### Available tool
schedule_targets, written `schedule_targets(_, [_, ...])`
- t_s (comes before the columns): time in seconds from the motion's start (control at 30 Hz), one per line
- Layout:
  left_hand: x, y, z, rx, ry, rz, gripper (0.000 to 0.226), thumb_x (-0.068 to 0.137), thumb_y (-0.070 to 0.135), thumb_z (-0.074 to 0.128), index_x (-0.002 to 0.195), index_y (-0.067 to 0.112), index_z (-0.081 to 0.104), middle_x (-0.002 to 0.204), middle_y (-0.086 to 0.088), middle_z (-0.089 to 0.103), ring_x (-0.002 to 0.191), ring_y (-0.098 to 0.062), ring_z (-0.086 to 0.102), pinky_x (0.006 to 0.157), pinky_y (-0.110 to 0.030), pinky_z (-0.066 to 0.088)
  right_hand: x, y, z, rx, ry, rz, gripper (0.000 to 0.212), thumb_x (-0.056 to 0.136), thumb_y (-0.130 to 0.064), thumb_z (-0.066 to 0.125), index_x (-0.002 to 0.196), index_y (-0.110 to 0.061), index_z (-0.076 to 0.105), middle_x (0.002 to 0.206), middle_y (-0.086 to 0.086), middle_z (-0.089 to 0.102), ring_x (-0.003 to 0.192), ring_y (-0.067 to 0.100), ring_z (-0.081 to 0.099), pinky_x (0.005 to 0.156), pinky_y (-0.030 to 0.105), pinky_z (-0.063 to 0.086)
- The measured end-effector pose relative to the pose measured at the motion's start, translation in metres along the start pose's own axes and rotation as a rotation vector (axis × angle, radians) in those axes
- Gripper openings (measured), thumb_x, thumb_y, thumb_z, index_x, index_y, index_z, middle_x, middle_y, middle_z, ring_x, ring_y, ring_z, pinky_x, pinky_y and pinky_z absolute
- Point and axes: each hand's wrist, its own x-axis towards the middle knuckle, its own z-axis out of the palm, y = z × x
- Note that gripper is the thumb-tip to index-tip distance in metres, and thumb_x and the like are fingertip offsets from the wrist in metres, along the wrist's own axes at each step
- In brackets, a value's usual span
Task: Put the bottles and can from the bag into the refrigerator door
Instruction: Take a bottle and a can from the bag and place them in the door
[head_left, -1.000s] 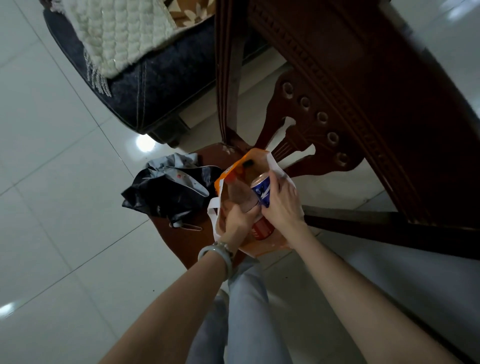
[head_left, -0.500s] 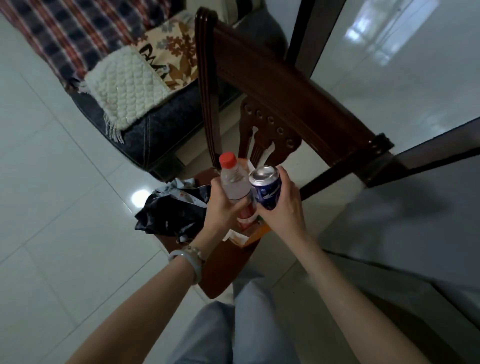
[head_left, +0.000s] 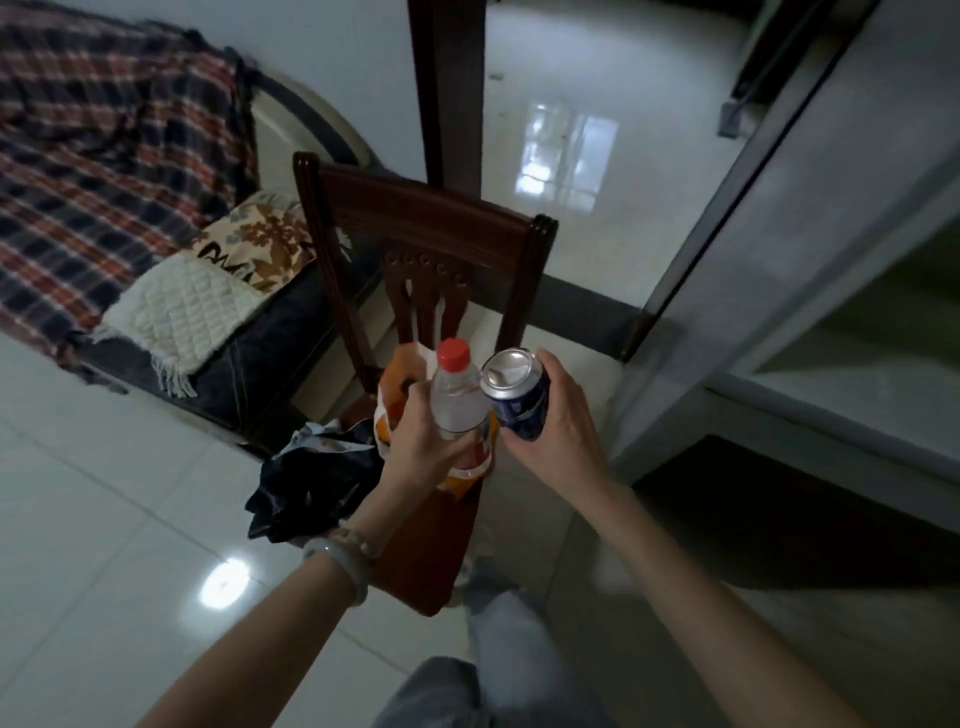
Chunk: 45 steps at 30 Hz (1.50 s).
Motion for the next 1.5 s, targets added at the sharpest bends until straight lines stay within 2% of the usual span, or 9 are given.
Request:
schedule_targets(0.3, [-0.047, 0.062, 0.050, -0.017, -0.284, 0.203, 0.064, 0.066, 0.034, 0.081, 0.112, 0.028, 0.037, 0.112, 0.002, 0.056, 0.102, -0.011, 0.058, 0.082, -0.036, 0.054, -0.097, 0.002, -0.093, -0.056, 0.247, 0.149, 0.089, 0.067, -0.018, 0.081, 0.138, -0.005, 0.030, 0.134, 0.015, 0.044, 0.123, 0.018, 0.040, 0.099, 0.025, 0.033])
schedule_targets(0.63, [-0.091, 0.150, 0.130, -0.101, -0.574, 0.373, 0.060, 0.067, 0.025, 0.083, 0.110, 0.032, 0.042, 0.105, 0.022, 0.053, 0.093, 0.015, 0.053, 0.081, -0.031, 0.053, -0.185, 0.024, -0.195, -0.136, 0.493, 0.311, 0.093, 0.064, -0.015, 0.083, 0.140, -0.007, 0.028, 0.137, 0.013, 0.042, 0.121, 0.006, 0.033, 0.098, 0.019, 0.031])
schedule_targets(0.73, [-0.099, 0.183, 0.165, -0.085, -0.670, 0.422, 0.062, 0.061, 0.029, 0.082, 0.108, 0.035, 0.043, 0.105, 0.020, 0.058, 0.095, 0.005, 0.058, 0.082, -0.037, 0.054, -0.212, 0.039, -0.233, -0.163, 0.574, 0.355, 0.093, 0.064, -0.014, 0.083, 0.139, -0.008, 0.029, 0.136, 0.013, 0.043, 0.123, 0.012, 0.037, 0.098, 0.023, 0.034])
schedule_targets(0.8, [-0.110, 0.208, 0.194, -0.073, -0.717, 0.472, 0.063, 0.062, 0.023, 0.083, 0.109, 0.032, 0.042, 0.105, 0.019, 0.057, 0.096, -0.002, 0.059, 0.082, -0.030, 0.053, -0.235, 0.051, -0.261, -0.178, 0.622, 0.373, 0.091, 0.065, -0.014, 0.082, 0.139, -0.009, 0.029, 0.136, 0.013, 0.042, 0.125, 0.020, 0.041, 0.099, 0.029, 0.038])
schedule_targets(0.87, [-0.128, 0.238, 0.224, -0.094, -0.753, 0.528, 0.064, 0.065, 0.016, 0.084, 0.110, 0.029, 0.041, 0.103, 0.022, 0.055, 0.093, 0.006, 0.056, 0.077, -0.012, 0.046, -0.259, 0.062, -0.291, -0.180, 0.667, 0.389, 0.091, 0.066, -0.014, 0.081, 0.139, -0.011, 0.027, 0.136, 0.012, 0.041, 0.125, 0.021, 0.041, 0.100, 0.035, 0.041])
schedule_targets(0.97, [-0.159, 0.278, 0.271, -0.140, -0.821, 0.565, 0.062, 0.067, 0.009, 0.082, 0.111, 0.023, 0.041, 0.101, 0.021, 0.053, 0.088, 0.017, 0.054, 0.068, -0.004, 0.045, -0.298, 0.078, -0.337, -0.196, 0.753, 0.412, 0.090, 0.066, -0.013, 0.082, 0.138, -0.010, 0.028, 0.136, 0.011, 0.044, 0.124, 0.016, 0.042, 0.100, 0.030, 0.039])
schedule_targets(1.37, [-0.239, 0.398, 0.408, -0.224, -0.890, 0.588, 0.063, 0.061, 0.024, 0.085, 0.108, 0.015, 0.045, 0.099, 0.006, 0.062, 0.090, -0.009, 0.063, 0.074, -0.029, 0.054, -0.415, 0.142, -0.476, -0.306, 0.955, 0.473, 0.094, 0.062, -0.014, 0.081, 0.138, -0.017, 0.027, 0.130, 0.015, 0.047, 0.118, 0.030, 0.048, 0.094, 0.043, 0.046])
schedule_targets(1.43, [-0.241, 0.415, 0.424, -0.247, -0.873, 0.596, 0.073, 0.051, 0.039, 0.080, 0.109, 0.014, 0.044, 0.099, 0.008, 0.062, 0.088, -0.006, 0.061, 0.074, -0.029, 0.053, -0.424, 0.150, -0.487, -0.294, 0.975, 0.498, 0.093, 0.063, -0.014, 0.080, 0.139, -0.018, 0.027, 0.130, 0.014, 0.046, 0.120, 0.028, 0.046, 0.096, 0.040, 0.043])
schedule_targets(1.5, [-0.242, 0.429, 0.442, -0.251, -0.852, 0.618, 0.072, 0.054, 0.032, 0.083, 0.110, 0.011, 0.044, 0.099, 0.005, 0.061, 0.088, -0.010, 0.061, 0.075, -0.035, 0.054, -0.429, 0.156, -0.496, -0.291, 1.000, 0.514, 0.091, 0.064, -0.015, 0.079, 0.140, -0.017, 0.028, 0.130, 0.012, 0.046, 0.120, 0.026, 0.045, 0.096, 0.035, 0.041])
